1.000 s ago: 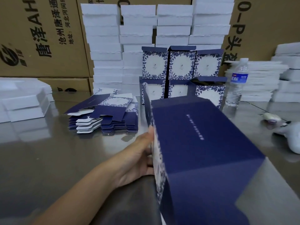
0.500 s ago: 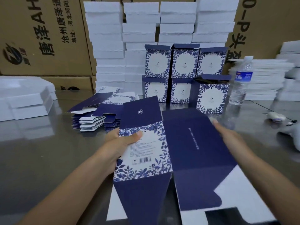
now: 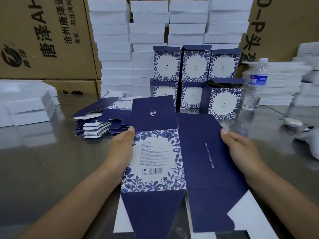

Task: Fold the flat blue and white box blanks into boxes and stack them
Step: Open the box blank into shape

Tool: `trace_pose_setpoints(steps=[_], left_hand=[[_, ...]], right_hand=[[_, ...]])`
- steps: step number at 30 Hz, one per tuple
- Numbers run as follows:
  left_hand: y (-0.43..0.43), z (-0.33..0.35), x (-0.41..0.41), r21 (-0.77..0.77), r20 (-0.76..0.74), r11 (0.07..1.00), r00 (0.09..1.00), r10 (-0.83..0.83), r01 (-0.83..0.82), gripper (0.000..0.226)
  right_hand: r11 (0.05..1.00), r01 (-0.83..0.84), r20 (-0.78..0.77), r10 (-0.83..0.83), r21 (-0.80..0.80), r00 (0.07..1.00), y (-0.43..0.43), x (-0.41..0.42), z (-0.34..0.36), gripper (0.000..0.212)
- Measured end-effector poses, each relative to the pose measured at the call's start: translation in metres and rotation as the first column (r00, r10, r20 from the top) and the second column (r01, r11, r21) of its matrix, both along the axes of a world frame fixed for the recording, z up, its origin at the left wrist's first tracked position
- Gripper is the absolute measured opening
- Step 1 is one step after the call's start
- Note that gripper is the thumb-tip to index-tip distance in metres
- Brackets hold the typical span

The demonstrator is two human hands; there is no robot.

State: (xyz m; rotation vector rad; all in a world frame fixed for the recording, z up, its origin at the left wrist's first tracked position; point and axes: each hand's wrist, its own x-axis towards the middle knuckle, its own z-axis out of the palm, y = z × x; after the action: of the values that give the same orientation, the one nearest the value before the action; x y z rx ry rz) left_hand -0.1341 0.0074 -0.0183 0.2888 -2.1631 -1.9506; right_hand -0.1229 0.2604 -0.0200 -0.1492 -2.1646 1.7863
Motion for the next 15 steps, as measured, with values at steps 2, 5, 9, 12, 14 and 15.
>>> trace_pose_setpoints(steps=[2, 5, 9, 12, 14, 15], left_hand=[[-0.001, -0.003, 0.0, -0.023, -0.024, 1.0, 1.0, 0.001, -0.002, 0.037], [-0.002, -0.003, 0.0, -0.02, -0.028, 1.0, 0.999, 0.023, -0.023, 0.034], [-0.001, 0.0, 0.002, 0.037, 0.027, 0.999, 0.999, 0.018, -0.019, 0.04], [0.001, 0.003, 0.003, 0.09, 0.057, 0.996, 0.998, -0.011, 0.006, 0.039], [0.002, 0.001, 0.003, 0.056, 0.038, 0.998, 0.999, -0.038, 0.036, 0.04], [0.003, 0.0, 0.003, 0.031, 0.023, 0.998, 0.998, -0.06, 0.06, 0.042]], right_hand=[[0.999, 0.016, -0.01, -0.016, 0.03, 1.0, 0.0, -0.002, -0.003, 0.053], [0.997, 0.041, -0.004, -0.041, 0.067, 0.999, 0.0, -0.007, -0.006, 0.048], [0.987, 0.046, 0.008, -0.048, 0.154, 0.999, 0.005, -0.011, -0.009, 0.044], [0.978, 0.08, 0.006, -0.082, 0.191, 0.997, 0.008, -0.012, -0.009, 0.035], [0.973, 0.111, -0.004, -0.113, 0.202, 0.994, 0.01, -0.012, -0.008, 0.034], [0.972, 0.126, -0.013, -0.126, 0.2, 0.992, 0.012, -0.013, -0.008, 0.034]])
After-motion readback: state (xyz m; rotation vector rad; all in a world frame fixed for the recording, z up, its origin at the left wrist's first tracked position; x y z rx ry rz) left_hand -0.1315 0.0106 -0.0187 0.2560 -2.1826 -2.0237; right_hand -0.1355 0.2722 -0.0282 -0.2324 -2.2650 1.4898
